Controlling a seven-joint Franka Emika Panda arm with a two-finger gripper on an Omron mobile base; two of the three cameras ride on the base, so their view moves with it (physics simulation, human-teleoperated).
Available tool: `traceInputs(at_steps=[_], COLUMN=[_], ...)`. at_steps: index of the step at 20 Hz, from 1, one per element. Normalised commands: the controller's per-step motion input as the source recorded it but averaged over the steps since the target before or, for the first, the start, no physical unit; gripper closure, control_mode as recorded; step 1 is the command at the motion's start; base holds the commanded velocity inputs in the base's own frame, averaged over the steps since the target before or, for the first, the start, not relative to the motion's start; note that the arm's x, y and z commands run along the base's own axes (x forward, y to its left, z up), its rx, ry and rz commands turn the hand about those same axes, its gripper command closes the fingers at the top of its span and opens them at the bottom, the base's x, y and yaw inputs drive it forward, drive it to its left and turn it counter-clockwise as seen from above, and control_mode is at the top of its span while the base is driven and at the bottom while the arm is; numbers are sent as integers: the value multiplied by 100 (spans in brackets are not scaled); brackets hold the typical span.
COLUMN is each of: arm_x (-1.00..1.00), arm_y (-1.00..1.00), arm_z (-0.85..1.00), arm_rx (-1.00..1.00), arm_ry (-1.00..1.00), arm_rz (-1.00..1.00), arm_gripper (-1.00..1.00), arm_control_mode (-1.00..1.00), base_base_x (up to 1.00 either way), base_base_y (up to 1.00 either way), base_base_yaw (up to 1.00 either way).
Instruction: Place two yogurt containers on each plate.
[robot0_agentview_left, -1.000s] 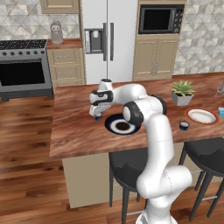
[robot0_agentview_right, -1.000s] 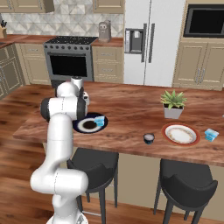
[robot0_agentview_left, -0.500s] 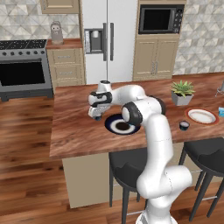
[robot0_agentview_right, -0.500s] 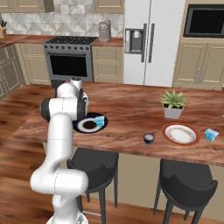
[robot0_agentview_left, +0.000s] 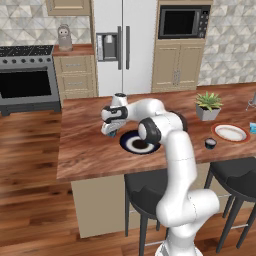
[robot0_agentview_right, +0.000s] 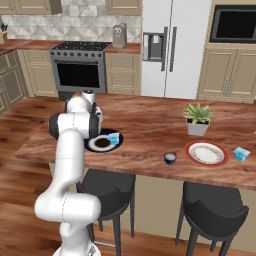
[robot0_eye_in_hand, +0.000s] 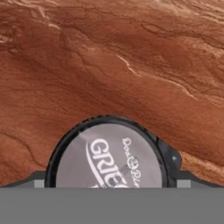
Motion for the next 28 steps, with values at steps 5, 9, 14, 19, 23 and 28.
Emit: traceInputs(at_steps=[5, 9, 14, 19, 23, 28], arm_x=[-2, -36, -59, -100, -100, -48], arm_y=[1, 0, 0, -25, -40, -30], arm_z=[-1, 18, 23, 18, 24, 74], arm_rx=[0, -4, -6, -1, 0, 3], arm_ry=[0, -14, -24, -22, -19, -7], arm_rz=[0, 0, 0, 0, 0, 0], arm_gripper=[100, 100, 100, 100, 100, 100], arm_control_mode=[-100, -100, -100, -100, -100, -100], base_base_x=[0, 0, 0, 0, 0, 0], base_base_y=[0, 0, 0, 0, 0, 0], base_base_yaw=[0, 0, 0, 0, 0, 0])
